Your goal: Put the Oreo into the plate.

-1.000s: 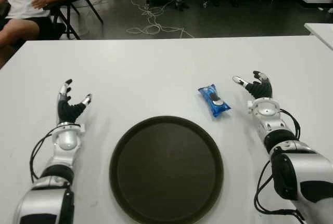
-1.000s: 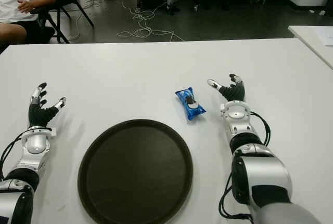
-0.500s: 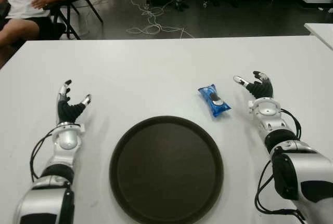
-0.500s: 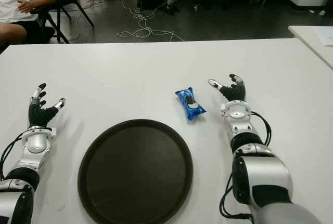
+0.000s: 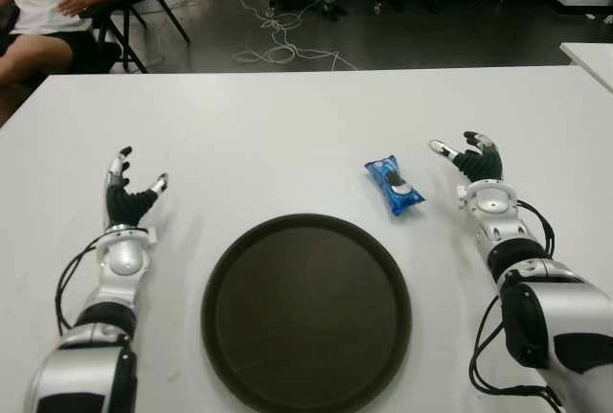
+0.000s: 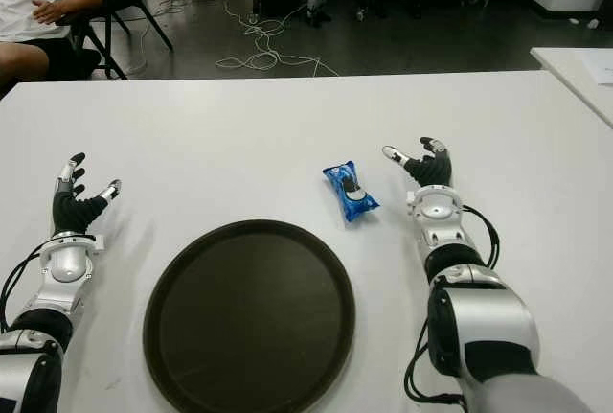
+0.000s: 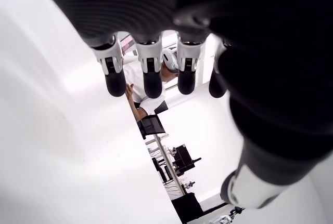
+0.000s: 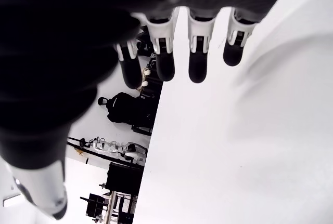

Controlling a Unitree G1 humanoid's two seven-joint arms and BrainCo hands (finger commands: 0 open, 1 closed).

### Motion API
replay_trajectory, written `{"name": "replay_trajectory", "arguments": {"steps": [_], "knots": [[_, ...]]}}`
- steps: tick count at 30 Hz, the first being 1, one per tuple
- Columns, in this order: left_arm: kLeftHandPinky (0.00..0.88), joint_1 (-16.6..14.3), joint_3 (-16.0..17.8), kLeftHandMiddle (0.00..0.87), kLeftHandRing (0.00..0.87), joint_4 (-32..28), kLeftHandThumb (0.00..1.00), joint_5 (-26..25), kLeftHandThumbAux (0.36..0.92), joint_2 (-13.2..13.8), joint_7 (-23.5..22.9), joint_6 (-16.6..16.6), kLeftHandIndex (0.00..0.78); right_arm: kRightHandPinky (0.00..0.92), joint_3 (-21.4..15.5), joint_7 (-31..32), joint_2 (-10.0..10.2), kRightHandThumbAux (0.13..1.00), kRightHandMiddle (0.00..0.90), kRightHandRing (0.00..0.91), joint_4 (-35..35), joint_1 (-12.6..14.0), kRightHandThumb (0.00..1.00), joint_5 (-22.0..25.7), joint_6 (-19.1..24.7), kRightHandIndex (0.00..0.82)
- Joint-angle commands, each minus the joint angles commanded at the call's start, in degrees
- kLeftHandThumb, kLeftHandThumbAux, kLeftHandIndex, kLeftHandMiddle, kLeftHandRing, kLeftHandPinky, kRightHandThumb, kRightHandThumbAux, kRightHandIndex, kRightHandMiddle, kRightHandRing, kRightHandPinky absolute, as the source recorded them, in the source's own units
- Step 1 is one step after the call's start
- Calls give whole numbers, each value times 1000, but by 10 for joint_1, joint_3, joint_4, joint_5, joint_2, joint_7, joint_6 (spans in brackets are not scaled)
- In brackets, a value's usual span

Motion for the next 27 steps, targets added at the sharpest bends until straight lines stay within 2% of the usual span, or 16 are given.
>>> {"name": "replay_trajectory", "arguments": {"steps": [13, 19, 27], "knots": [[39, -2, 0, 76, 52, 1, 0, 0, 788, -1, 1, 4, 58, 47, 0, -2, -1, 703, 144, 105, 3, -2, 0, -1, 3, 197], [36, -2, 0, 76, 50, 1, 0, 0, 782, -1, 0, 5, 59, 35, -1, 0, -2, 696, 130, 96, 3, -2, 0, 0, 5, 161], [21, -2, 2, 72, 42, 1, 0, -3, 773, -1, -3, 4, 58, 37, -1, -3, -1, 698, 138, 104, 3, -4, 0, 0, 9, 173]]}}
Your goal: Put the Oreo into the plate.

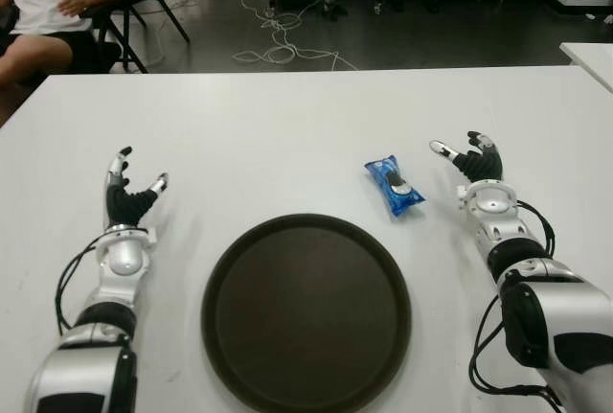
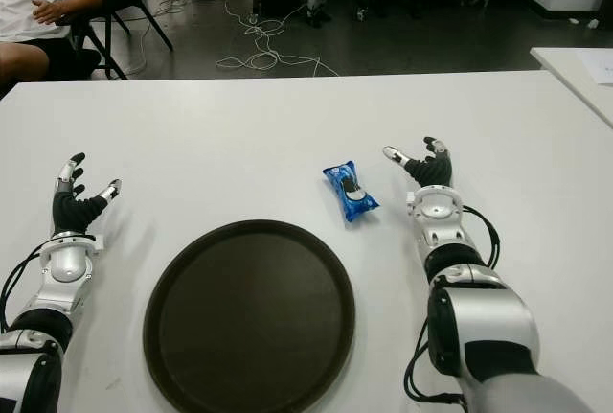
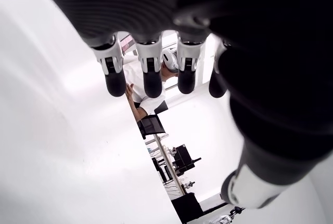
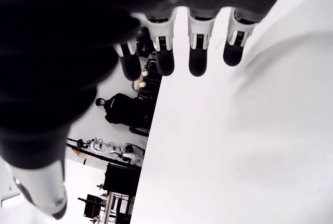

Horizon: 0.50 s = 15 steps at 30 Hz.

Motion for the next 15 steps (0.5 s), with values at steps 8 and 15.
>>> {"name": "replay_trajectory", "arguments": {"steps": [8, 15], "knots": [[17, 0, 0, 71, 41, -1, 0, 0, 768, 1, 1, 2, 53, 15, 8, -3, -1, 672, 136, 86, 0, -1, 0, -6, 8, 180], [29, -2, -2, 68, 42, 1, 0, 4, 762, 2, 4, 6, 52, 25, 7, -2, 0, 678, 140, 91, 0, -1, 0, -3, 4, 190]]}}
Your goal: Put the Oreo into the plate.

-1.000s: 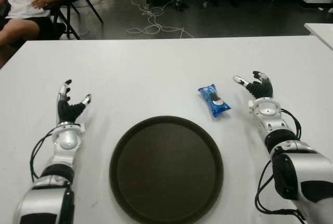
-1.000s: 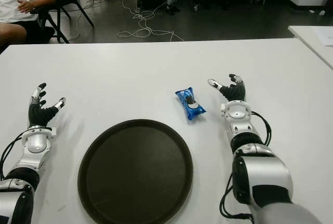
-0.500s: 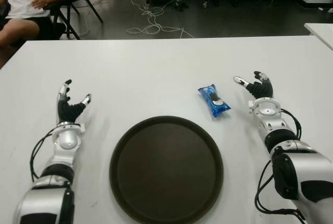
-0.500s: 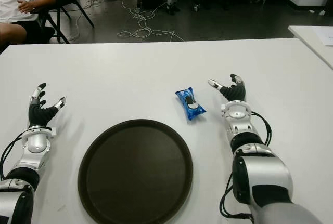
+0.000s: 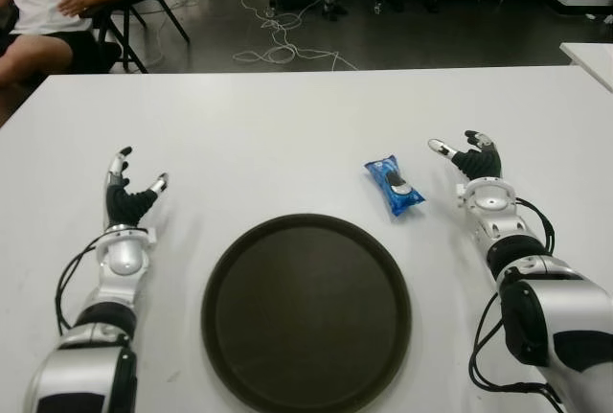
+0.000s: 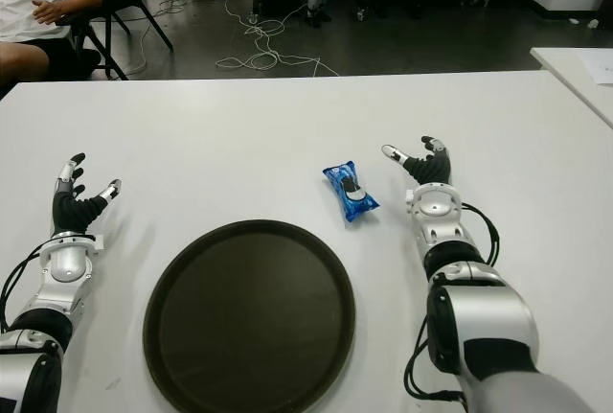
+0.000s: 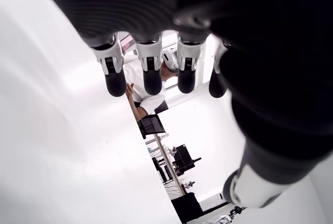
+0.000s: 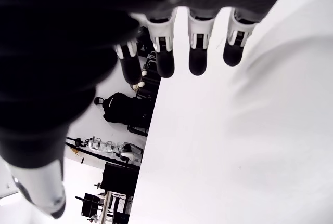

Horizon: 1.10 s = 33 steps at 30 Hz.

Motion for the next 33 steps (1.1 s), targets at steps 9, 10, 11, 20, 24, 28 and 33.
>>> {"name": "replay_trajectory", "arguments": {"steps": [9, 10, 11, 20, 24, 28, 33], "knots": [[35, -2, 1, 70, 45, 3, 0, 0, 760, 0, -1, 2, 53, 29, -1, 4, -1, 678, 138, 98, 1, -1, 0, 2, 0, 177], [34, -2, 1, 70, 44, 3, 0, -1, 760, 0, -1, 2, 53, 29, -1, 5, -1, 678, 137, 98, 1, -1, 0, 2, -1, 176], [34, -3, 1, 70, 44, 5, 0, -1, 760, 0, -2, 3, 53, 30, -1, 5, -1, 677, 136, 97, 1, -1, 0, 2, -1, 173], [38, -5, 3, 72, 44, 6, 0, -4, 774, -2, -6, 0, 56, 36, 0, 4, -1, 673, 144, 101, 1, -1, 0, 0, -2, 197], [44, -5, 4, 75, 50, 7, 0, -5, 771, -2, -6, -2, 56, 30, 0, 4, 0, 680, 141, 98, 1, 0, 0, 1, -3, 181], [45, -5, 3, 80, 55, 7, 0, -3, 771, -1, -5, -3, 61, 30, 0, 1, 1, 687, 139, 98, 0, 0, 0, 1, -3, 181], [41, -5, 3, 82, 56, 8, 0, -3, 774, -1, -4, -4, 61, 31, 0, -2, 2, 684, 147, 103, 0, -1, 0, 1, 0, 207]]}}
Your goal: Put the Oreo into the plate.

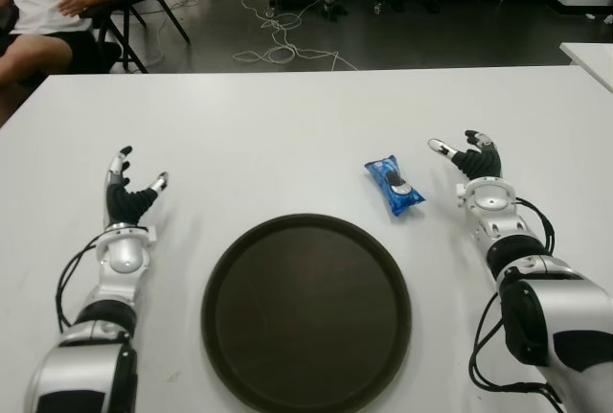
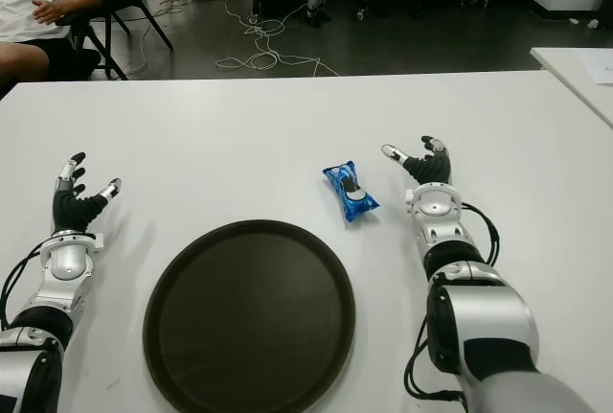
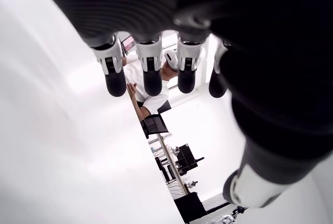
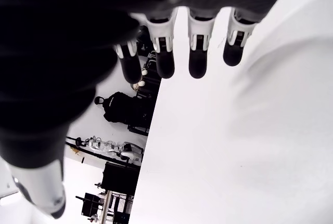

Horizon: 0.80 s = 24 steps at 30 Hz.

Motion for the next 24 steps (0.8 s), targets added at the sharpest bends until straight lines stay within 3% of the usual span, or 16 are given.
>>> {"name": "replay_trajectory", "arguments": {"steps": [24], "knots": [[30, -1, -4, 71, 43, 3, 0, 6, 773, 1, 3, -1, 59, 42, 12, 2, -1, 662, 152, 110, -1, 6, 0, -9, -13, 206]]}}
